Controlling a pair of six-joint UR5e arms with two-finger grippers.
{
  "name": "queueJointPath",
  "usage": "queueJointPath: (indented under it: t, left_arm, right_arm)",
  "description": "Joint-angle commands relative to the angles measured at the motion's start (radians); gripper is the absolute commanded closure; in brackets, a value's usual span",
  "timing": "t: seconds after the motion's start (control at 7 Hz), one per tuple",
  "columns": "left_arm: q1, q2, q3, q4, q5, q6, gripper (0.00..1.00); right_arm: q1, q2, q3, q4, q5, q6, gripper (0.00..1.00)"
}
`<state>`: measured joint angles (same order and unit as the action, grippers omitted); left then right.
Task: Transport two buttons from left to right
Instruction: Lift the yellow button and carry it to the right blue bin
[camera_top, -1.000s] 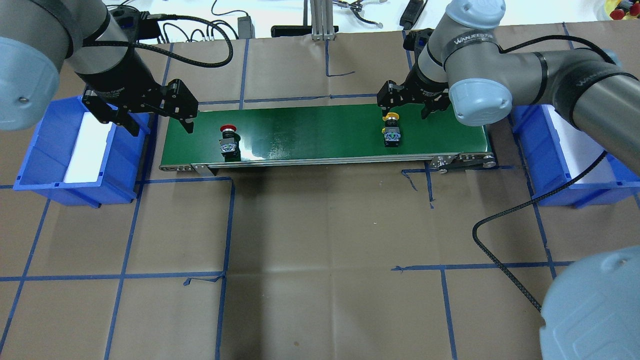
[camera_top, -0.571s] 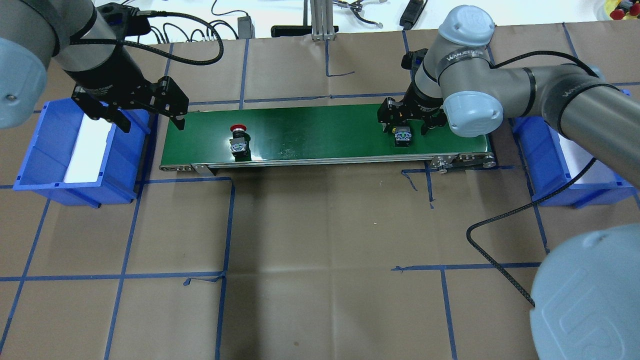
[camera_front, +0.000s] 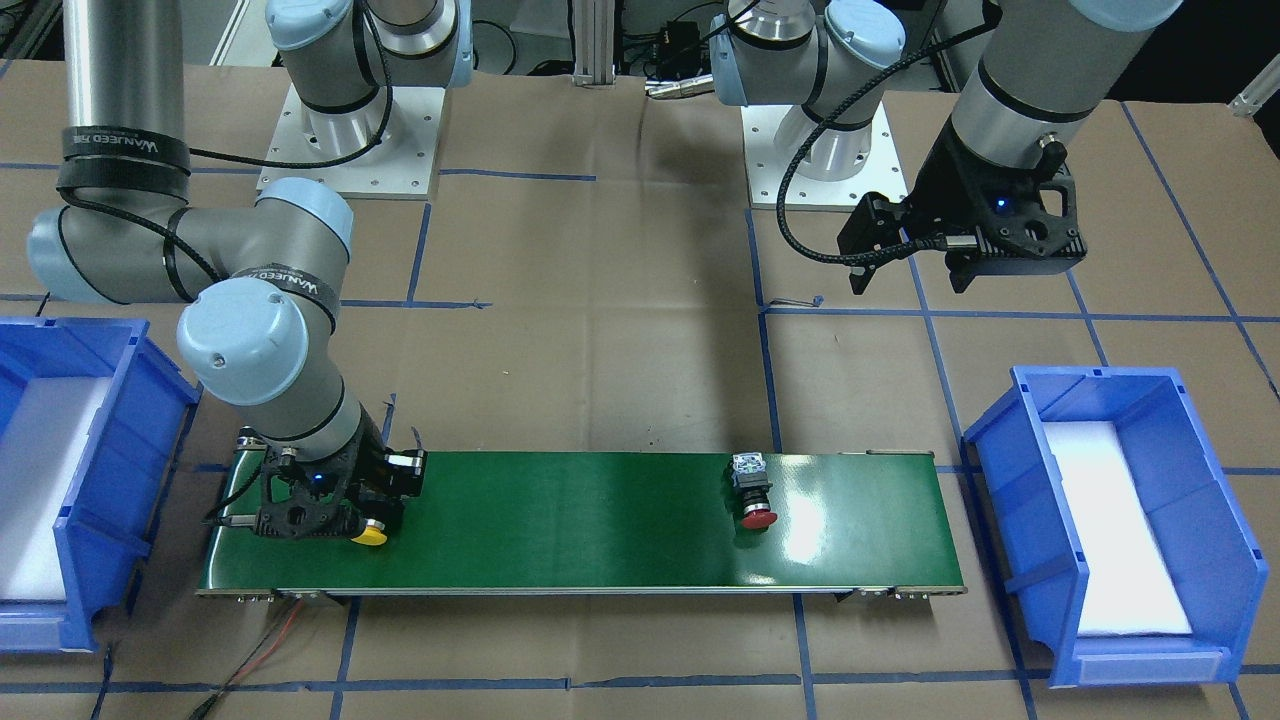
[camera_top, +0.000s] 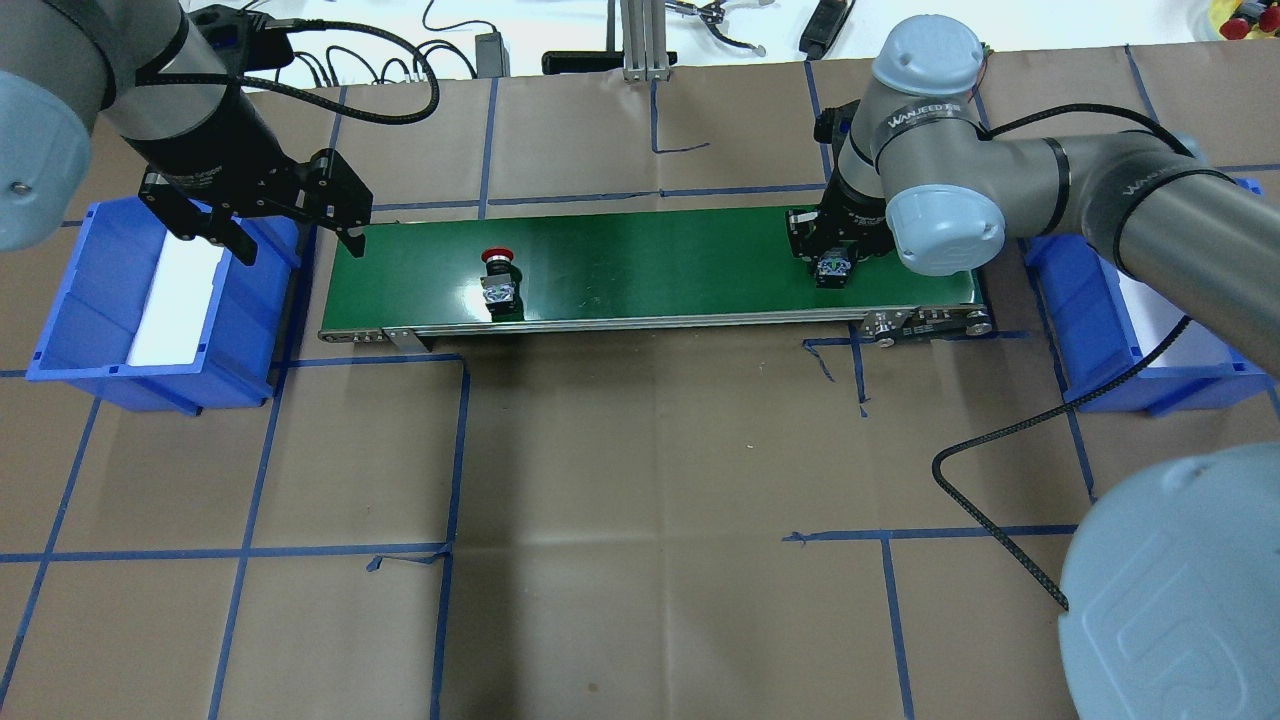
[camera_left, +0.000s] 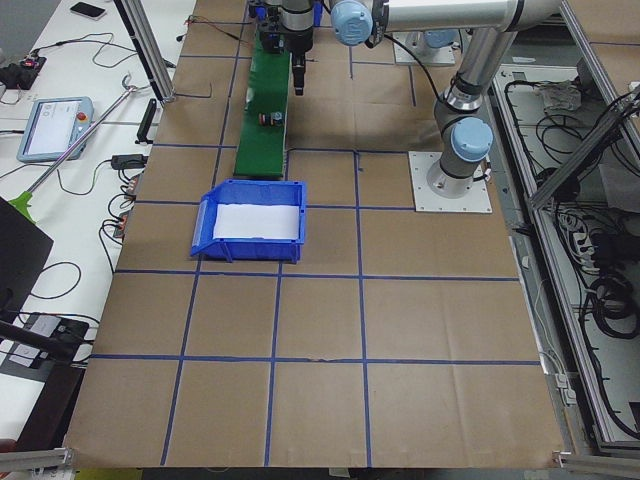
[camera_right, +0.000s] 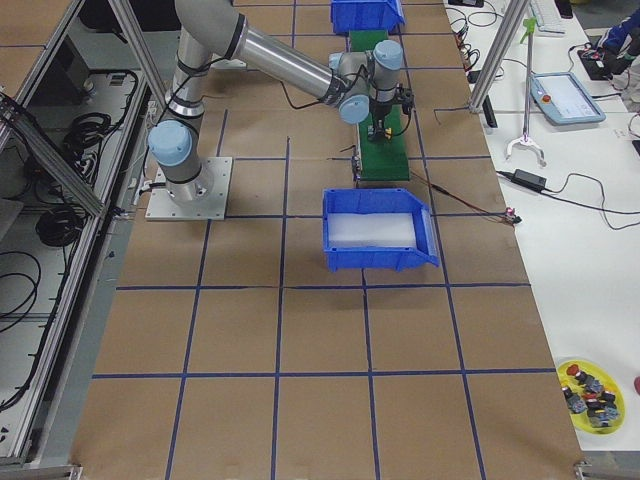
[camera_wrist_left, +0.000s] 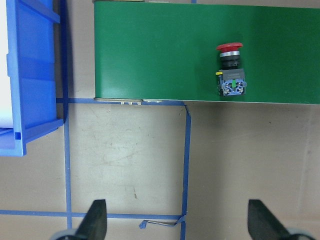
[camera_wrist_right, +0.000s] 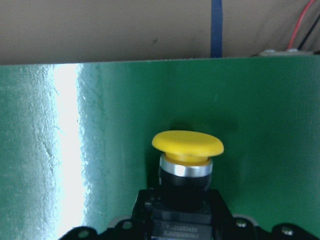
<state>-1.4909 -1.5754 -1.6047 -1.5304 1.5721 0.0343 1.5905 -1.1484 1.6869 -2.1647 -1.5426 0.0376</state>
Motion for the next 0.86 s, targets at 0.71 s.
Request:
queueJointPath:
  t: [0.71]
  left_arm:
    - [-0.011, 0.002, -0.006, -0.005, -0.003, -0.025, 0.0]
  right_arm:
    - [-0.427, -0.238, -0.02, 0.081, -0.059, -0.469, 0.96]
